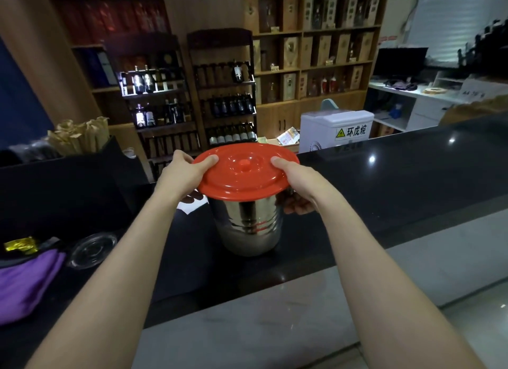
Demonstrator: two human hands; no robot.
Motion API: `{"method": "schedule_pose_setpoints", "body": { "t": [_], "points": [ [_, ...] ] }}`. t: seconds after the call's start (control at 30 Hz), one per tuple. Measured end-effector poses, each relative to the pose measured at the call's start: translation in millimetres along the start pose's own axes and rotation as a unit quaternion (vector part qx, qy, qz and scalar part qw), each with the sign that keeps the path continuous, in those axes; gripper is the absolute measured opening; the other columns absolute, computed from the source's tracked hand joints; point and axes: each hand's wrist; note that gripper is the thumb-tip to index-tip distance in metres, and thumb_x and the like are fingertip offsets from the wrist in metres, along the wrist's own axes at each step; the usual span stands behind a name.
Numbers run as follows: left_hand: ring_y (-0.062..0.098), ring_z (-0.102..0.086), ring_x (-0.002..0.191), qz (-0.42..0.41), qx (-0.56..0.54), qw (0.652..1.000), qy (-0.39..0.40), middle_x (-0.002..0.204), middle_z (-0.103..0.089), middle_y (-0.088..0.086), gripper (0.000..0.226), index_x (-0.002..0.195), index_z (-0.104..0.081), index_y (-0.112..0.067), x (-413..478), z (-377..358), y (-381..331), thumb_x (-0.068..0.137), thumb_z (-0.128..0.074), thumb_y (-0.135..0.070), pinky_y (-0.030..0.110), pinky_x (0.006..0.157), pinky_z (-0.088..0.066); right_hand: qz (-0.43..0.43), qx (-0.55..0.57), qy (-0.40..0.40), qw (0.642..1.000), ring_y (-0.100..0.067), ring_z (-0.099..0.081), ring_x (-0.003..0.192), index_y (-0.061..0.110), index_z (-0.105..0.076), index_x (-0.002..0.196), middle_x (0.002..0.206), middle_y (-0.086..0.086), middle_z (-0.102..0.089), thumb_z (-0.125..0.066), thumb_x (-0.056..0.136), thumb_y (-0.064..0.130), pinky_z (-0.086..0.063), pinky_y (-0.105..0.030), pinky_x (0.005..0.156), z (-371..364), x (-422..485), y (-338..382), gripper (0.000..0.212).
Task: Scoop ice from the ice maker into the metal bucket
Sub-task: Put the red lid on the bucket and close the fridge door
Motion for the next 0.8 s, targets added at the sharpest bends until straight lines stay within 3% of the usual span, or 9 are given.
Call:
{"method": "schedule_pose_setpoints", "body": {
  "t": [0.1,0.2,0.4,0.53,0.63,0.7,0.8],
  "points": [
    [0.026,-0.075,0.078,-0.038,0.125,0.988,-0.080,0.098,-0.068,-0.003,0.073,0.120,-0.050,-0.028,-1,1,-1,0.082,-0.056,-0.090,0.049,0.081,-0.065,-0.009,0.009,0.021,1.000,-0.031,-0.080,0.079,0.018,-0.051,0.135,0.102,-0.015,-0.076,-0.053,0.090,0.084,-0.055,-0.032,0.067,4,0,0,0.080],
    [0.029,-0.073,0.090,-0.074,0.184,0.973,-0.117,0.104,-0.069,-0.003,0.077,0.122,-0.052,-0.026,-1,2,-2,0.082,-0.052,-0.093,0.049,0.089,-0.060,-0.017,-0.002,0.047,0.999,-0.033,-0.081,0.076,0.017,-0.048,0.141,0.101,-0.019,-0.078,-0.052,0.086,0.089,-0.059,-0.036,0.078,11,-3,3,0.092],
    [0.024,-0.067,0.100,-0.132,0.141,0.976,-0.104,0.110,-0.070,-0.002,0.062,0.125,-0.060,-0.019,-1,8,-7,0.095,-0.061,-0.073,0.048,0.090,-0.059,-0.040,-0.018,0.063,0.997,-0.037,-0.081,0.082,0.008,-0.052,0.145,0.101,-0.024,-0.078,-0.042,0.077,0.101,-0.065,-0.044,0.082,17,-10,7,0.115],
    [0.023,-0.067,0.104,-0.158,0.119,0.974,-0.110,0.115,-0.069,0.000,0.064,0.127,-0.061,-0.018,-1,16,-9,0.099,-0.050,-0.074,0.050,0.091,-0.059,-0.027,-0.001,0.010,1.000,-0.043,-0.072,0.112,0.013,-0.050,0.152,0.134,-0.026,-0.066,-0.036,0.074,0.104,-0.062,-0.051,0.089,18,-20,13,0.121],
    [0.021,-0.065,0.110,-0.183,0.093,0.973,-0.105,0.123,-0.068,0.000,0.062,0.129,-0.063,-0.018,-6,22,-11,0.101,-0.048,-0.071,0.050,0.096,-0.057,0.043,-0.040,-0.101,0.993,-0.040,-0.060,0.129,0.015,-0.047,0.155,0.150,-0.020,-0.055,-0.033,0.084,0.098,-0.055,-0.056,0.102,18,-30,21,0.110],
    [0.020,-0.063,0.121,-0.207,0.071,0.971,-0.095,0.132,-0.068,0.000,0.061,0.135,-0.063,-0.019,-15,25,-11,0.103,-0.050,-0.069,0.049,0.103,-0.055,0.127,-0.065,-0.177,0.974,-0.035,-0.053,0.138,0.015,-0.043,0.157,0.156,-0.015,-0.052,-0.038,0.089,0.092,-0.047,-0.052,0.110,19,-39,23,0.103],
    [0.019,-0.057,0.136,-0.243,0.055,0.964,-0.097,0.144,-0.064,-0.001,0.058,0.143,-0.061,-0.021,-38,34,-10,0.105,-0.053,-0.063,0.046,0.112,-0.050,0.269,-0.073,-0.236,0.931,-0.025,-0.050,0.142,0.023,-0.042,0.159,0.158,-0.006,-0.050,-0.051,0.091,0.084,-0.045,-0.046,0.108,19,-57,24,0.092]
  ]
}}
Point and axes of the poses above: each hand's wrist, its own x-axis towards the middle knuckle, its own z-axis out of the back of the hand, y = z × x
